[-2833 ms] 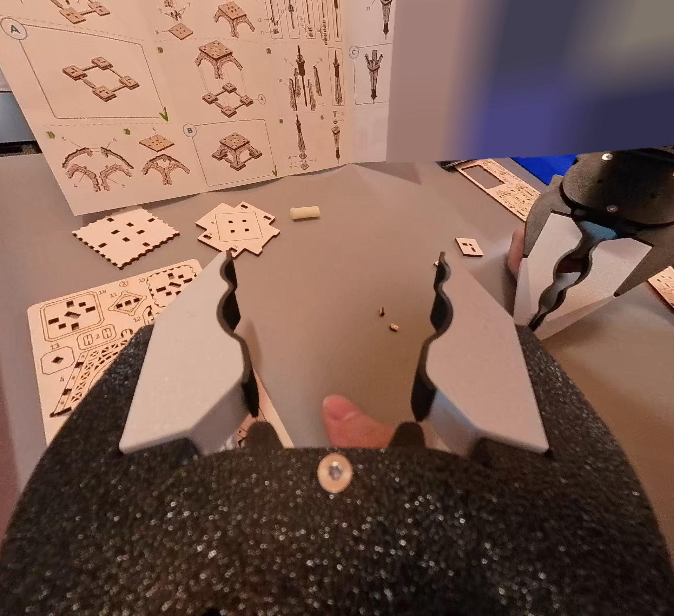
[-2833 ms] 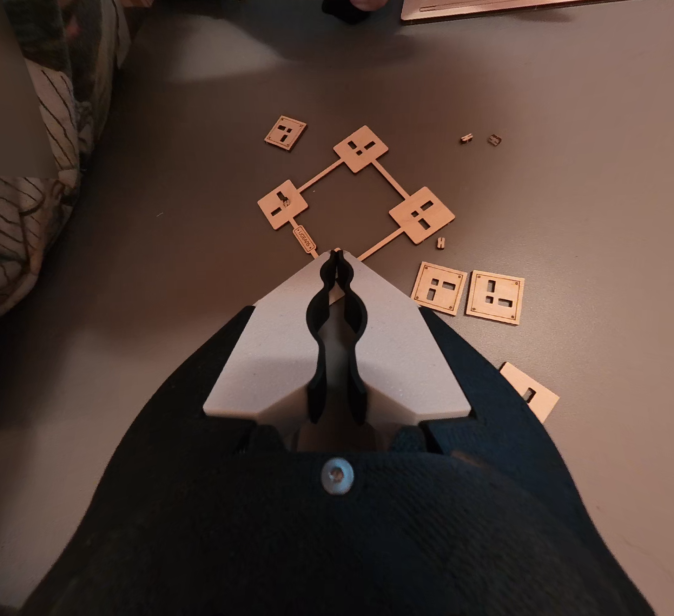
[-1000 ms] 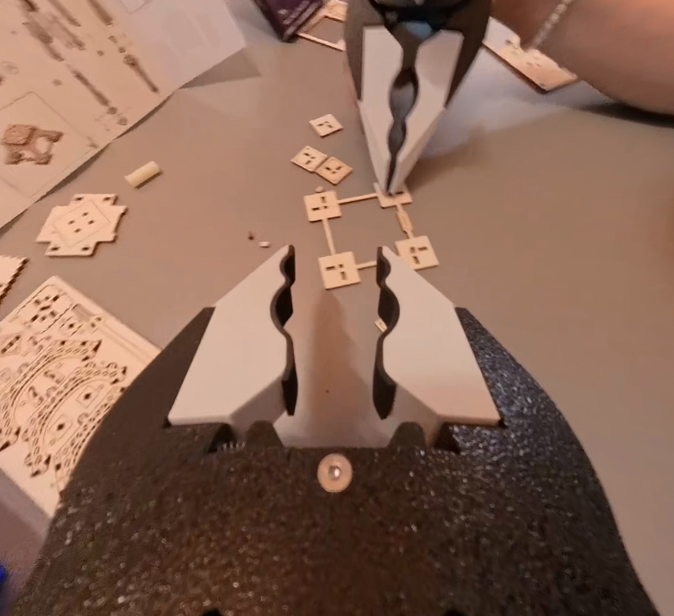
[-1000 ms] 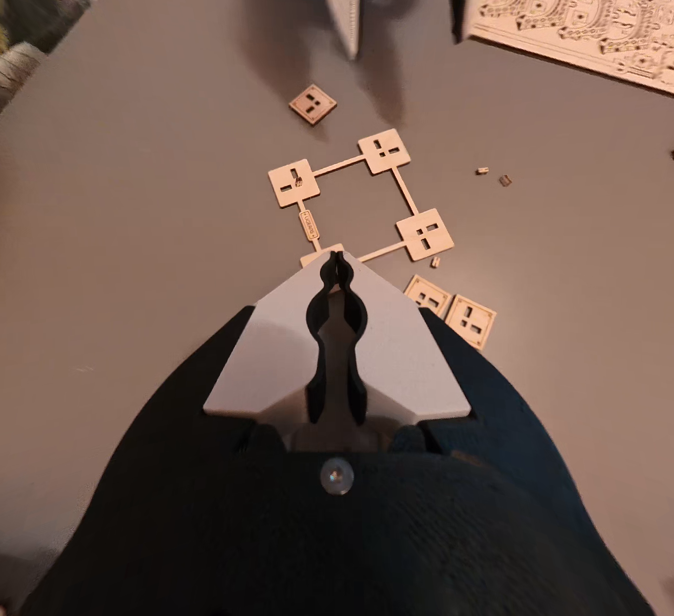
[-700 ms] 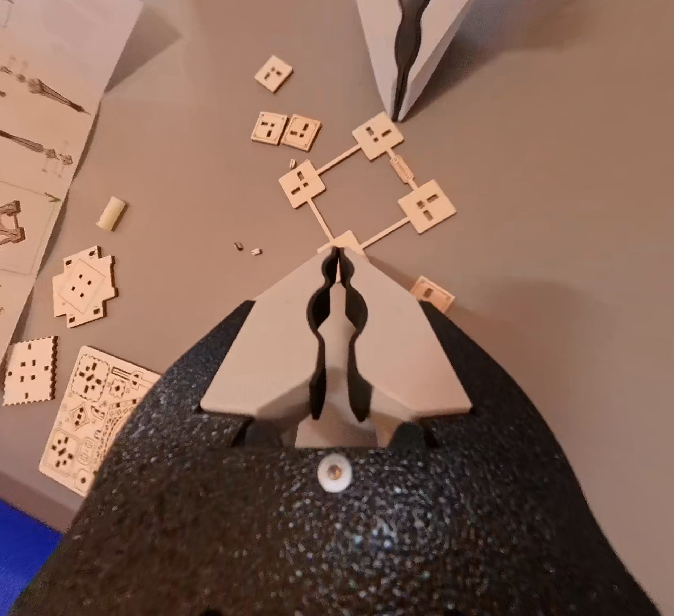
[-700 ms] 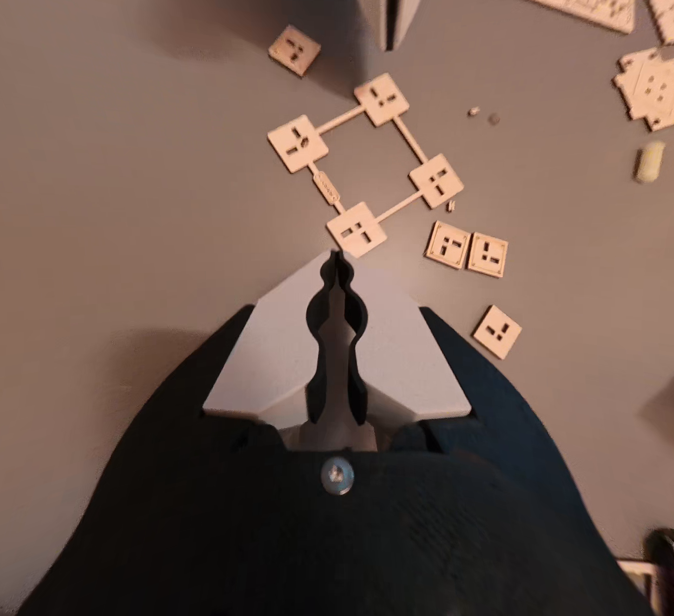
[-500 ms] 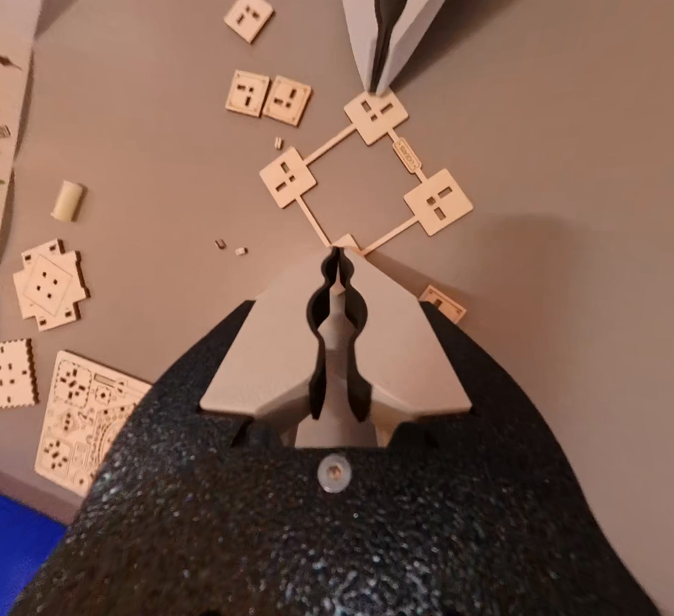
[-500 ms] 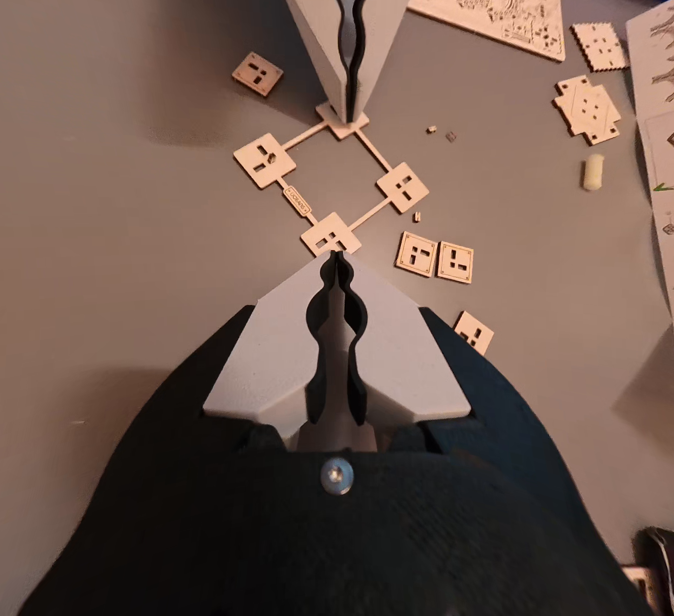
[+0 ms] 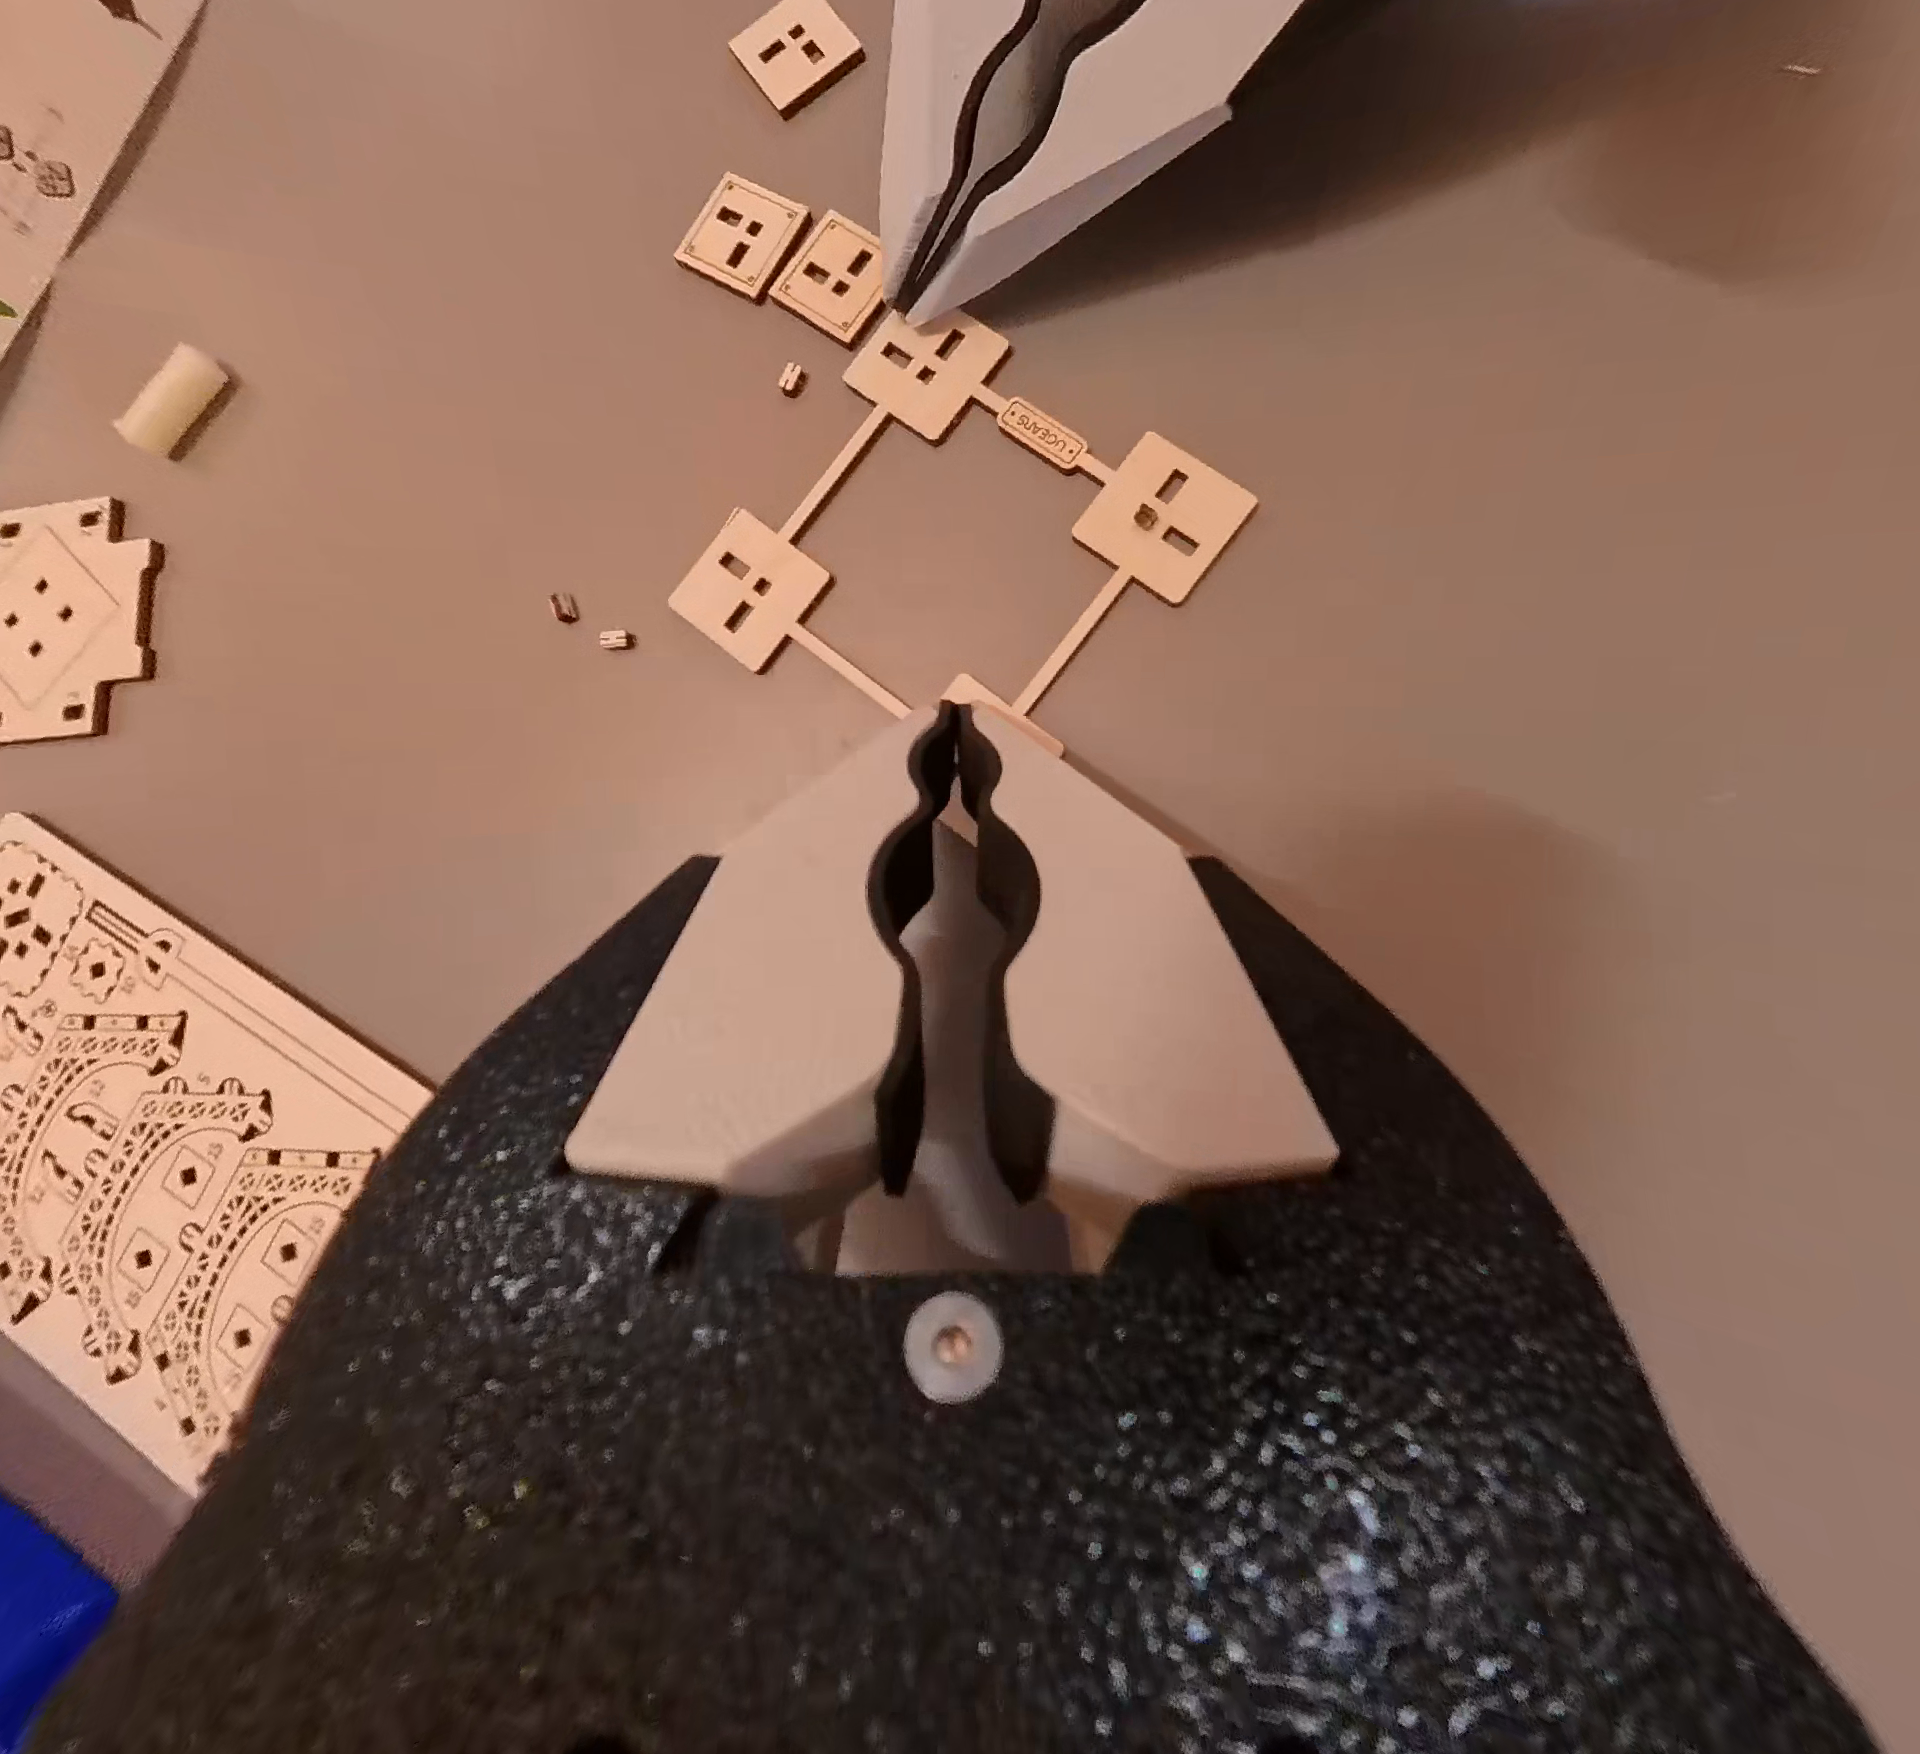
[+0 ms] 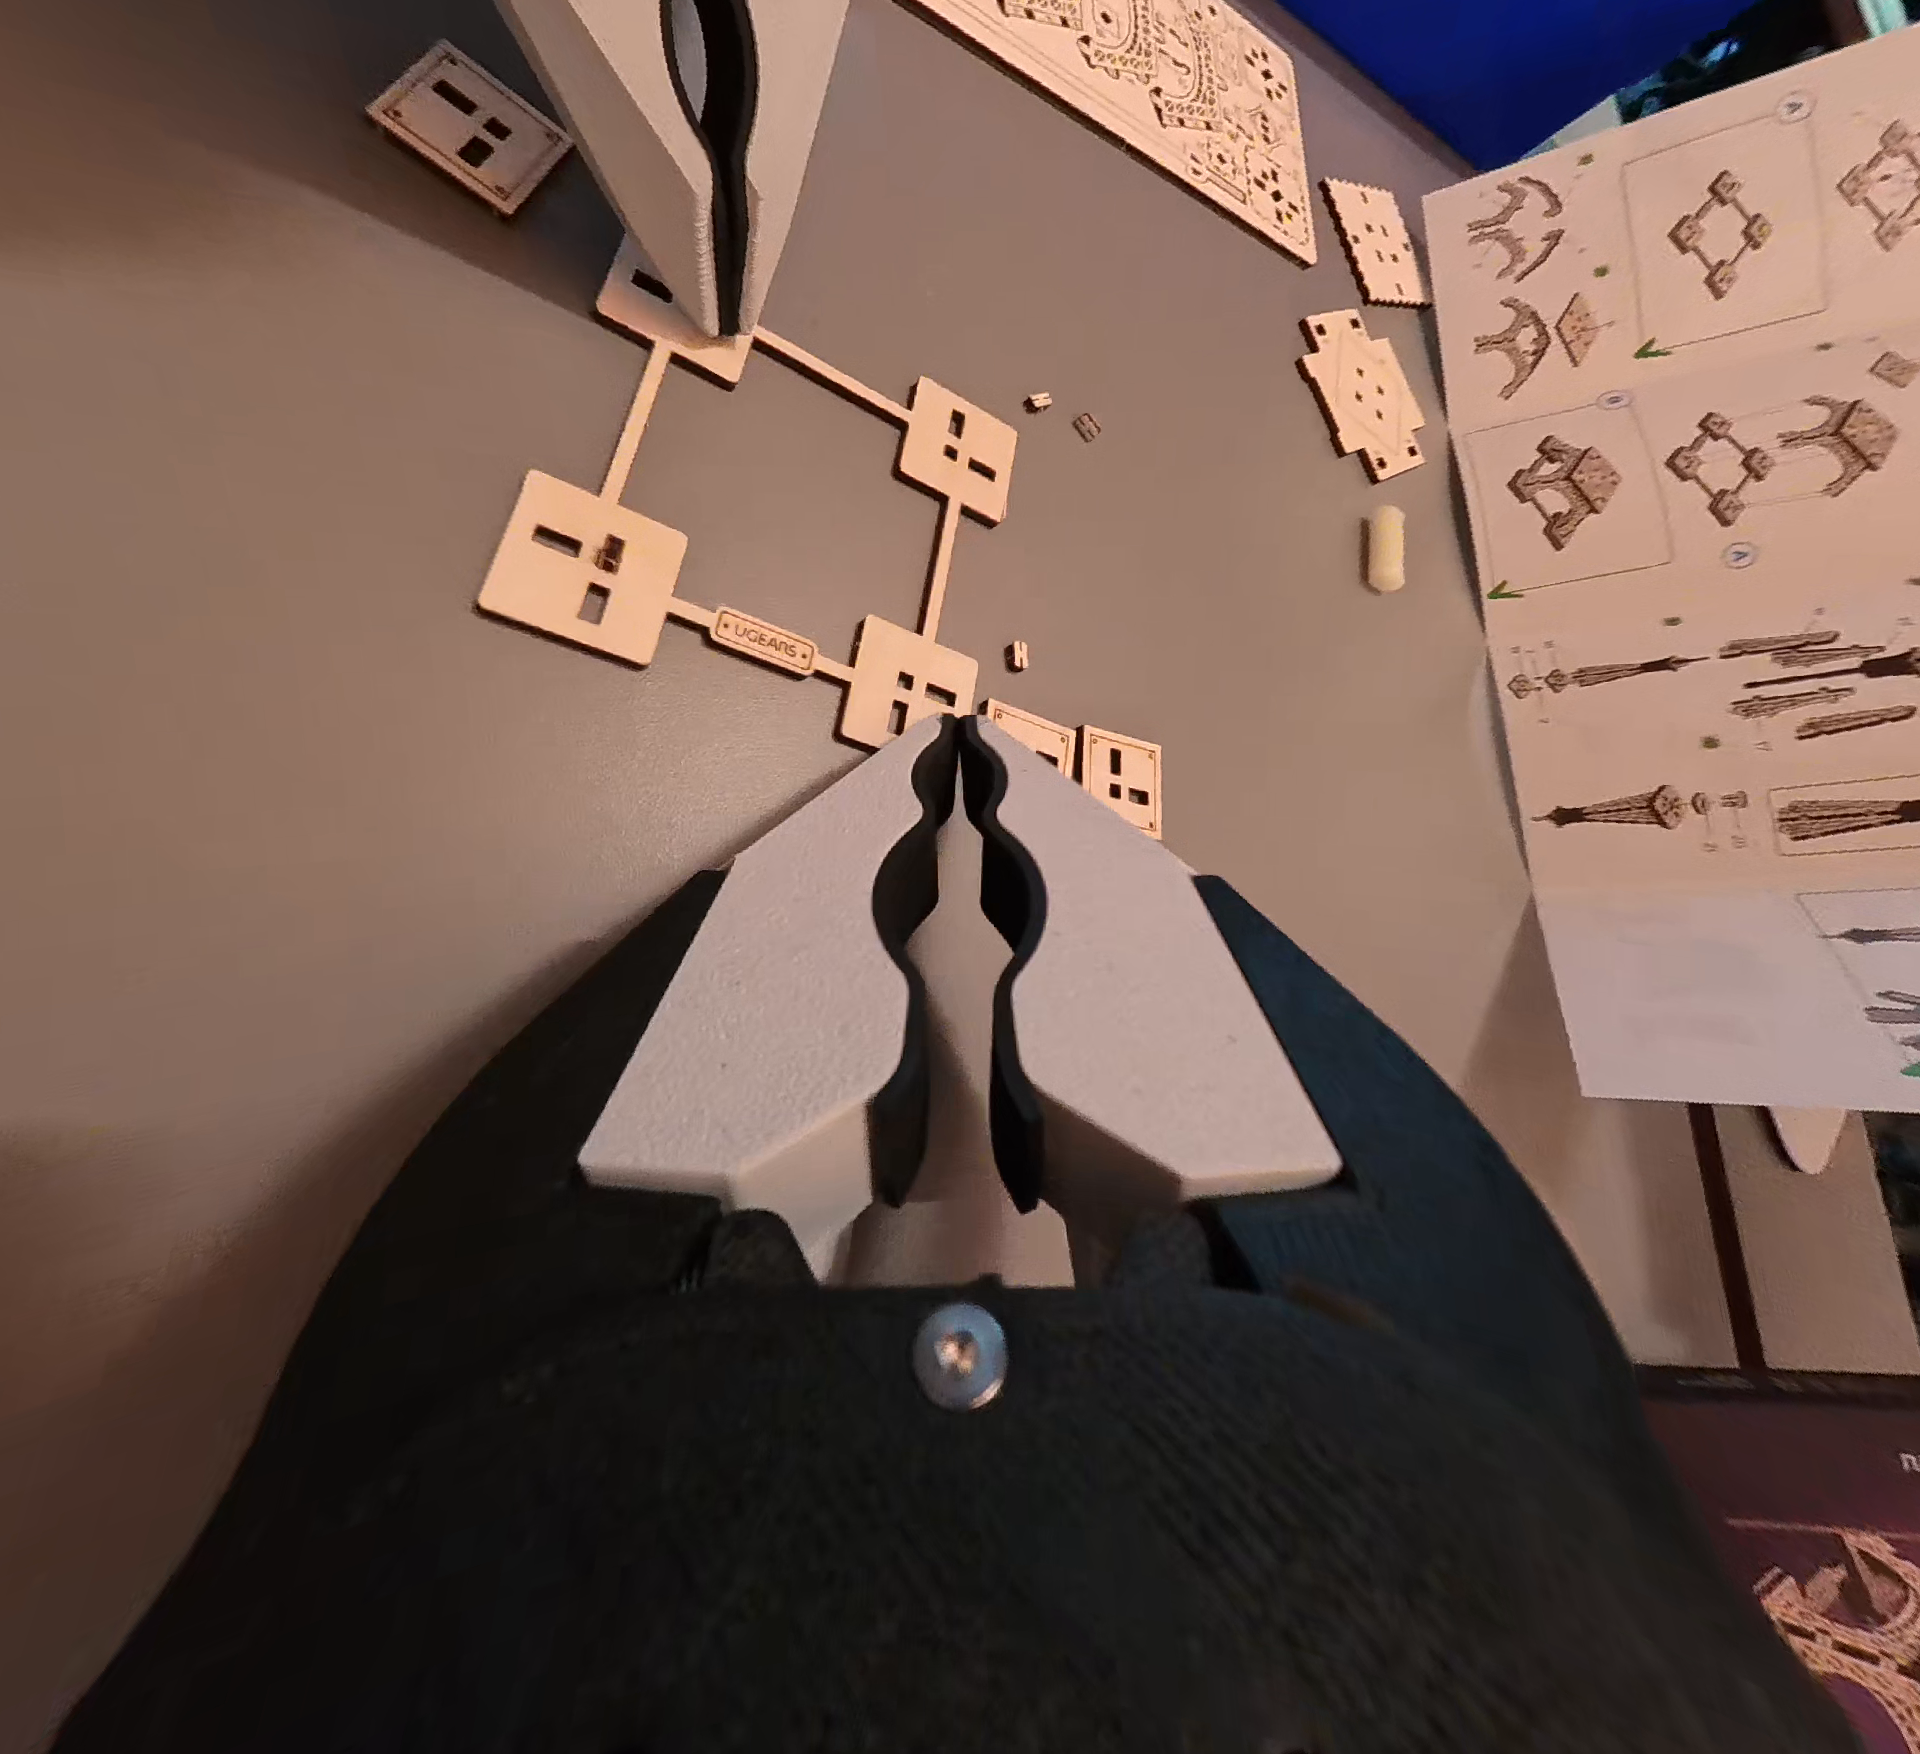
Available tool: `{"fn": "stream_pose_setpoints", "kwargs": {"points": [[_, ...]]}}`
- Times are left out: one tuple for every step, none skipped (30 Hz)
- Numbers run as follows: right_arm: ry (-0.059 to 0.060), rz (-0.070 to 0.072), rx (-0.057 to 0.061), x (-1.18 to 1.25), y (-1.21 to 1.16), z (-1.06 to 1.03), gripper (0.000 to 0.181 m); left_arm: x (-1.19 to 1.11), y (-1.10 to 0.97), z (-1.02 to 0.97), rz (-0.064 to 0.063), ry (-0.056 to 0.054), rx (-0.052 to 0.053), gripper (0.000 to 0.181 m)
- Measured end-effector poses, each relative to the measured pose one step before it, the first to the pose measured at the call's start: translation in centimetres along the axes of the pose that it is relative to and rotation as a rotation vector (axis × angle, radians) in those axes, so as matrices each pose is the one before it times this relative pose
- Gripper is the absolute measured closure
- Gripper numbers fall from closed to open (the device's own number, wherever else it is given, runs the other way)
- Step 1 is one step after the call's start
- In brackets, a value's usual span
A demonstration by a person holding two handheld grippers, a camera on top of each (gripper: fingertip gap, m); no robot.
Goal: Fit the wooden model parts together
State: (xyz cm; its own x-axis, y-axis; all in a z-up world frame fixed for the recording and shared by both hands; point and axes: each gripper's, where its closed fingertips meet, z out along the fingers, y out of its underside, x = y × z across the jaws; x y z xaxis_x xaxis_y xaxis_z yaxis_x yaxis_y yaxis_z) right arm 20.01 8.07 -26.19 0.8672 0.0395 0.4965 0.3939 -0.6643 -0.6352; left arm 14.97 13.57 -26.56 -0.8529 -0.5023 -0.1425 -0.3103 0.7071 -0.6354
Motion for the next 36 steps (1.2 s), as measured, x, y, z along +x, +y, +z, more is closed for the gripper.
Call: {"fn": "stream_pose_setpoints", "kwargs": {"points": [[0.0077, 0.0012, 0.0057, 0.000, -0.003, -0.008, 0.181, -0.001, 0.002, 0.012, -0.0135, 0.0050, 0.0061, 0.181], [0.0067, 0.0037, 0.0060, 0.005, -0.008, -0.009, 0.181, 0.012, 0.000, 0.001, -0.0162, 0.0078, 0.0040, 0.181], [0.0062, -0.0005, 0.0062, -0.003, -0.010, -0.020, 0.181, -0.004, -0.007, 0.002, -0.0103, 0.0074, 0.0033, 0.181], [0.0039, -0.0101, 0.0047, -0.023, -0.031, -0.051, 0.181, 0.008, -0.015, 0.008, -0.0050, 0.0056, 0.0037, 0.181], [0.0037, -0.0108, 0.0013, -0.023, -0.024, -0.017, 0.181, 0.011, -0.020, 0.021, -0.0016, 0.0052, 0.0036, 0.181], [0.0054, -0.0056, -0.0013, -0.005, -0.003, -0.009, 0.181, 0.038, -0.035, 0.025, 0.0005, 0.0077, 0.0025, 0.181], [0.0069, -0.0062, -0.0005, 0.006, -0.006, -0.009, 0.181, 0.176, -0.065, -0.026, 0.0038, 0.0194, 0.0043, 0.181], [0.0085, -0.0114, 0.0024, -0.003, -0.029, -0.024, 0.181, 0.199, -0.365, -0.186, 0.0089, 0.0208, 0.0220, 0.181], [0.0104, -0.0114, 0.0057, 0.006, -0.054, -0.048, 0.181, -0.063, -0.774, -0.370, 0.0119, 0.0052, 0.0488, 0.181], [0.0119, -0.0063, 0.0080, 0.031, -0.052, -0.057, 0.181, -0.230, -0.895, -0.481, 0.0086, 0.0010, 0.0561, 0.181], [0.0134, -0.0002, 0.0108, 0.072, -0.069, -0.075, 0.181, -0.346, -0.735, -0.430, 0.0020, 0.0052, 0.0444, 0.181], [0.0128, 0.0045, 0.0117, 0.094, -0.056, -0.075, 0.181, -0.560, -0.493, -0.327, -0.0028, 0.0011, 0.0284, 0.181], [0.0052, -0.0096, 0.0015, -0.015, 0.002, -0.061, 0.181, -0.822, -0.283, -0.212, -0.0058, -0.0101, 0.0159, 0.180], [0.0071, -0.0105, 0.0008, -0.015, -0.017, -0.012, 0.181, -0.851, -0.125, -0.114, -0.0068, -0.0096, 0.0071, 0.177], [0.0059, -0.0093, 0.0004, -0.012, -0.017, -0.018, 0.181, -0.786, -0.057, -0.044, -0.0069, -0.0050, 0.0034, 0.172], [0.0020, -0.0039, -0.0001, -0.011, -0.010, -0.008, 0.181, -0.787, -0.080, -0.034, -0.0050, -0.0102, 0.0054, 0.168], [-0.0013, 0.0031, 0.0010, 0.004, -0.001, 0.004, 0.181, -0.769, -0.064, -0.053, -0.0018, -0.0151, 0.0068, 0.167], [-0.0034, 0.0074, -0.0001, 0.022, 0.012, -0.005, 0.181, -0.690, 0.025, -0.092, 0.0003, -0.0175, 0.0033, 0.167], [-0.0049, 0.0106, -0.0039, 0.016, 0.040, 0.025, 0.181, -0.676, 0.148, -0.144, 0.0010, -0.0224, -0.0015, 0.166], [-0.0058, 0.0112, -0.0033, 0.022, 0.032, 0.030, 0.181, -0.617, 0.252, -0.215, -0.0024, -0.0249, -0.0079, 0.166], [-0.0056, 0.0100, -0.0024, 0.011, 0.028, 0.017, 0.181, -0.423, 0.255, -0.308, -0.0086, -0.0178, -0.0077, 0.166], [-0.0051, 0.0138, -0.0045, 0.030, 0.054, 0.026, 0.181, -0.107, 0.133, -0.378, -0.0139, -0.0004, 0.0041, 0.166], [-0.0051, 0.0154, -0.0055, 0.041, 0.055, 0.036, 0.181, 0.065, 0.040, -0.406, -0.0261, 0.0114, 0.0149, 0.166], [-0.0064, 0.0134, -0.0042, 0.023, 0.041, 0.038, 0.181, 0.006, 0.005, -0.404, -0.0426, 0.0096, 0.0173, 0.166], [-0.0085, 0.0119, -0.0021, 0.012, 0.027, 0.015, 0.181, -0.100, -0.091, -0.381, -0.0512, 0.0067, 0.0237, 0.166], [-0.0105, 0.0119, -0.0014, -0.014, 0.025, 0.027, 0.181, -0.077, -0.183, -0.326, -0.0562, 0.0106, 0.0326, 0.166], [-0.0115, 0.0126, -0.0016, -0.009, 0.027, 0.024, 0.181, -0.077, -0.159, -0.262, -0.0597, 0.0143, 0.0332, 0.166], [-0.0105, 0.0113, -0.0014, -0.009, 0.020, 0.022, 0.181, -0.125, -0.153, -0.143, -0.0638, 0.0154, 0.0298, 0.167], [-0.0089, 0.0092, -0.0011, -0.007, 0.017, 0.023, 0.181, 0.025, -0.064, -0.074, -0.0568, 0.0313, 0.0203, 0.167], [-0.0096, 0.0095, -0.0010, -0.019, 0.020, 0.014, 0.181, 0.093, -0.024, -0.122, -0.0476, 0.0392, 0.0136, 0.167], [-0.0122, 0.0127, -0.0014, -0.005, 0.027, 0.027, 0.181, -0.128, -0.299, -0.239, -0.0481, 0.0219, 0.0221, 0.168], [-0.0153, 0.0171, -0.0022, -0.009, 0.037, 0.035, 0.181, -0.203, -0.593, -0.333, -0.0414, 0.0120, 0.0359, 0.169], [-0.0178, 0.0203, -0.0027, -0.002, 0.036, 0.039, 0.181, -0.054, -0.620, -0.400, -0.0297, 0.0180, 0.0357, 0.170], [-0.0192, 0.0223, -0.0030, -0.012, 0.054, 0.035, 0.181, 0.046, -0.487, -0.415, -0.0201, 0.0227, 0.0283, 0.171], [-0.0173, 0.0209, -0.0021, 0.014, 0.038, 0.037, 0.181, -0.063, -0.231, -0.362, -0.0174, 0.0158, 0.0150, 0.171], [-0.0134, 0.0164, 0.0001, 0.001, -0.006, 0.028, 0.181, -0.234, 0.158, -0.272, -0.0197, 0.0071, -0.0083, 0.170]]}}
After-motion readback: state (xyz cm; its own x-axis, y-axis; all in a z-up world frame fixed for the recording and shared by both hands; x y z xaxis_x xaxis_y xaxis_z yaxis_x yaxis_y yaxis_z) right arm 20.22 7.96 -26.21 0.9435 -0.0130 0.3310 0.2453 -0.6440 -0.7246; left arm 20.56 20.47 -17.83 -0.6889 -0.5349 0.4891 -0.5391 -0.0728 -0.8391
